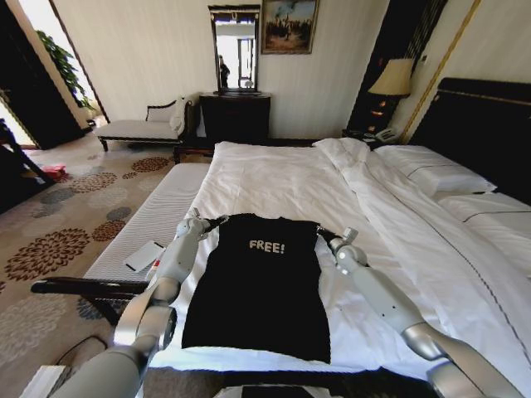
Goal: Fold the clothes on the bed.
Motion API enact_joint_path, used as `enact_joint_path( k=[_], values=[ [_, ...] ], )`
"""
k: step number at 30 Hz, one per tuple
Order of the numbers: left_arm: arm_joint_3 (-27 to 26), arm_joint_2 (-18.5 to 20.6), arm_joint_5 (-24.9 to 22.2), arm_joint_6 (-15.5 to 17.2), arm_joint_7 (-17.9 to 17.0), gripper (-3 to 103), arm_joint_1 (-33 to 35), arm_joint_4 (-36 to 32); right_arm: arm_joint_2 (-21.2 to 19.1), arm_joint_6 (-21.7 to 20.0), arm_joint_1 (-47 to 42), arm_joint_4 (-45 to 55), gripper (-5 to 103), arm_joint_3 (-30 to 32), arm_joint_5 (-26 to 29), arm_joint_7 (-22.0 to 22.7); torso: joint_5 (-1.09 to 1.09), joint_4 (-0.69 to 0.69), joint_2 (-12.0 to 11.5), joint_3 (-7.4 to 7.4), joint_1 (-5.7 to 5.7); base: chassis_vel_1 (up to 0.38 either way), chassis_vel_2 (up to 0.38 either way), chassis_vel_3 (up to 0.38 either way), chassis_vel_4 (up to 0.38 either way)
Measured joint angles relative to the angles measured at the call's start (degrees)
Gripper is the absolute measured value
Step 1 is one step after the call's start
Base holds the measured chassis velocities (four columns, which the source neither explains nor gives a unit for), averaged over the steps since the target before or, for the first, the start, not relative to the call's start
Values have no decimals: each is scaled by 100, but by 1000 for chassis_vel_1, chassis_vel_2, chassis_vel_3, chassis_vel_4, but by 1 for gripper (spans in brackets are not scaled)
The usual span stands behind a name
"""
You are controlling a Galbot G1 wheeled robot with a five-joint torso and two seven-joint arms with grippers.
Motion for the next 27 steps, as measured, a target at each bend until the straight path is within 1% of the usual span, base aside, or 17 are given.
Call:
enact_joint_path(
  k=[1,2,3,4,7,8,9,10,12,13,15,18,20,24,25,26,27],
  values=[
    [2,27,51,-59,29,50,0,15,0,0,3,-5,0,0,-2,1,0,0,0,0,0,0,0,0,0],
    [2,27,51,-59,29,50,0,15,0,0,3,-5,0,0,-2,1,0,0,0,0,0,0,0,0,0],
    [1,44,75,-97,47,44,0,27,3,0,7,-12,0,0,-8,1,0,1,0,0,0,0,0,0,0],
    [-1,52,89,-118,54,44,0,33,7,0,9,-17,0,-1,-15,1,0,1,0,0,0,0,0,0,0],
    [-29,119,172,-267,106,28,0,62,40,4,20,-43,0,-22,-51,2,0,1,0,0,0,0,0,0,0],
    [-29,119,172,-267,106,28,0,62,40,4,20,-43,0,-22,-51,2,0,1,0,0,0,0,0,0,0],
    [-39,137,179,-294,121,23,0,65,48,7,28,-46,0,-30,-58,3,0,1,0,0,0,0,0,0,0],
    [-44,149,183,-313,131,23,0,65,51,9,33,-48,0,-35,-63,3,-1,1,0,0,0,0,0,0,0],
    [-60,210,187,-367,175,11,0,65,60,41,64,-54,0,-63,-66,4,0,1,0,0,0,0,0,0,0],
    [-60,210,187,-367,175,11,0,65,60,41,64,-54,0,-63,-66,4,0,1,0,0,0,0,0,0,0],
    [-61,264,179,-388,203,2,0,48,61,71,105,-58,0,-89,-65,4,-1,1,0,0,0,0,0,0,0],
    [-56,296,166,-385,186,1,-2,27,59,77,138,-69,0,-105,-63,4,-1,2,0,0,0,0,0,0,0],
    [-52,319,103,-338,133,0,29,-44,59,82,159,-105,0,-117,-67,4,0,1,0,0,0,0,0,0,0],
    [-60,325,73,-272,145,0,114,-120,55,84,155,-111,0,-119,-75,2,-1,0,0,0,0,0,0,0,0],
    [-55,334,81,-243,163,2,163,-159,53,86,148,-111,0,-119,-87,-2,0,0,1,0,0,0,0,0,0],
    [-52,335,107,-235,172,7,200,-172,53,87,140,-113,0,-119,-92,-3,0,1,1,0,0,0,0,0,0],
    [-52,331,121,-231,175,7,219,-172,53,88,137,-114,0,-119,-94,-3,0,1,1,0,0,0,0,0,0]
  ],
)
